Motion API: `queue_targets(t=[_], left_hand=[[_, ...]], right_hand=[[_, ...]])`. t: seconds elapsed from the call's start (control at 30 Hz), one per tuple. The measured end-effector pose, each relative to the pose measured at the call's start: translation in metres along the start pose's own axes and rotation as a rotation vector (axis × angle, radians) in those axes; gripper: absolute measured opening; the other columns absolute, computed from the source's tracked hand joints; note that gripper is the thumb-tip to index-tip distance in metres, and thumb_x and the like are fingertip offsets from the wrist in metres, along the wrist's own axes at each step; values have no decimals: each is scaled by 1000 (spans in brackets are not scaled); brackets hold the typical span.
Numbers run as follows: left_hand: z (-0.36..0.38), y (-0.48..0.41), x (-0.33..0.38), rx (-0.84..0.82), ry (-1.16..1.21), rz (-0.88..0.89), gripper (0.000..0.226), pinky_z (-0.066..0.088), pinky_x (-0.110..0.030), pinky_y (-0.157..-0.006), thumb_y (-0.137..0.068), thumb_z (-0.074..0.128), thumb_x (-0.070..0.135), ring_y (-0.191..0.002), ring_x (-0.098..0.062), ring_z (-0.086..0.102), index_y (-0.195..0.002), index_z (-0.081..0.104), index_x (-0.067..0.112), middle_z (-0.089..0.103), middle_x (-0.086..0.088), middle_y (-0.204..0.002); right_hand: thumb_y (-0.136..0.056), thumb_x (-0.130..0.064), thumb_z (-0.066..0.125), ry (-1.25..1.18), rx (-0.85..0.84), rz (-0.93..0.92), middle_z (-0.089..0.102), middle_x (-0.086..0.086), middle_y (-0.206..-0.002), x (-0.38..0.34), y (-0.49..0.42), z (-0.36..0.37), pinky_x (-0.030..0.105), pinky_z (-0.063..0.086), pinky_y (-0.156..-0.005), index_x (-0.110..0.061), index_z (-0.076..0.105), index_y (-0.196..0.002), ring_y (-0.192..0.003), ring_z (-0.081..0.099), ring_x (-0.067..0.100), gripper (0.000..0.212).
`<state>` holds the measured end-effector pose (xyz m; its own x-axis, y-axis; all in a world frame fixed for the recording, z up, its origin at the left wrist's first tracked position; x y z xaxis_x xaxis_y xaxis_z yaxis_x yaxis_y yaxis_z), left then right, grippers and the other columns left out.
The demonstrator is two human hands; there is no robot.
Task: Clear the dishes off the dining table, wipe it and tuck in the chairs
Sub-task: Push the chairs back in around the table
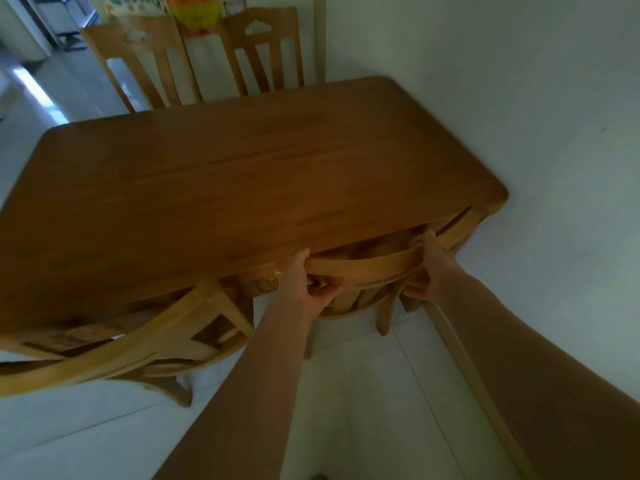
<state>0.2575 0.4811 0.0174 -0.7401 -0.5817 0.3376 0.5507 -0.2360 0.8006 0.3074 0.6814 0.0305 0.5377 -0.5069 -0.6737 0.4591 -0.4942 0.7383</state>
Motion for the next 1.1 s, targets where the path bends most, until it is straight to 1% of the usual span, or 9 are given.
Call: queue_targets(t=[0.13, 0.17, 0.23, 0.3, 0.37, 0.63, 0.73, 0.93, 1.1], left_hand=[[-1, 36, -7, -43, 71, 34, 42, 56, -50, -69, -96, 59, 25, -106, -39, 60, -130, 45, 5, 55, -24, -117], [-2, 45, -7, -47, 56, 54, 46, 55, -48, -67, -96, 58, 26, -104, -39, 61, -135, 43, 6, 55, -24, -118], [-10, 67, -7, -61, 38, 105, 48, 55, -46, -76, -97, 56, 28, -104, -36, 61, -138, 41, 8, 56, -22, -120], [-20, 90, 0, -98, 50, 156, 46, 54, -43, -85, -99, 52, 29, -105, -33, 64, -138, 44, 6, 61, -19, -120], [-39, 114, 14, -115, 85, 226, 43, 54, -42, -87, -100, 49, 29, -104, -31, 66, -137, 47, 7, 66, -16, -117], [-184, 209, 106, 8, 313, 541, 31, 54, -37, -77, -100, 44, 27, -96, -21, 69, -118, 60, 8, 72, -8, -109], [-243, 243, 145, 17, 393, 633, 28, 53, -35, -75, -98, 43, 27, -88, -18, 70, -108, 63, 10, 73, -4, -104], [-367, 304, 240, 27, 489, 743, 27, 55, -31, -69, -97, 44, 25, -70, -17, 73, -110, 64, 12, 76, -4, -90], [-455, 345, 334, 54, 462, 800, 26, 54, -30, -66, -98, 44, 24, -65, -16, 72, -110, 64, 12, 76, -3, -89]], right_hand=[[-101, -42, 46, -153, -83, 35, 52, 14, -131, 14, 40, 10, 55, 44, -102, -21, 38, -142, -114, 56, 33, 47], [-100, -38, 48, -196, -104, 41, 53, 14, -127, 16, 50, 13, 54, 45, -101, -22, 39, -140, -111, 57, 31, 43], [-99, -35, 52, -256, -125, 45, 53, 14, -119, 21, 69, 16, 51, 50, -95, -22, 39, -140, -109, 58, 29, 46], [-98, -35, 53, -270, -176, 9, 54, 14, -116, 22, 88, 24, 45, 53, -82, -20, 39, -142, -105, 59, 28, 49], [-99, -34, 51, -239, -252, -27, 58, 13, -115, 26, 110, 36, 41, 53, -73, -13, 42, -141, -103, 62, 27, 49], [-103, -27, 43, -179, -548, -126, 67, 12, -114, 63, 207, 107, 34, 53, -74, -9, 56, -119, -100, 68, 25, 27], [-102, -26, 43, -165, -572, -161, 69, 10, -112, 77, 237, 149, 33, 51, -72, -9, 58, -119, -98, 68, 22, 28], [-99, -24, 47, -104, -669, -166, 72, 7, -107, 136, 319, 286, 32, 51, -73, -12, 62, -117, -96, 69, 20, 26], [-97, -19, 52, -87, -747, -147, 73, 7, -101, 203, 392, 413, 31, 53, -71, -12, 64, -113, -90, 69, 19, 21]])
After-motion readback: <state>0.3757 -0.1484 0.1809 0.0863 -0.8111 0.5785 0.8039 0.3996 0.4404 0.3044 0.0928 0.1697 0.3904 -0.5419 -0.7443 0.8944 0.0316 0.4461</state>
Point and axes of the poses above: each hand's wrist, its own y-axis away from the middle knuckle, its own z-axis out of the palm, x = y × z, the point moved 6 cm from there along -y, towards the middle knuckle
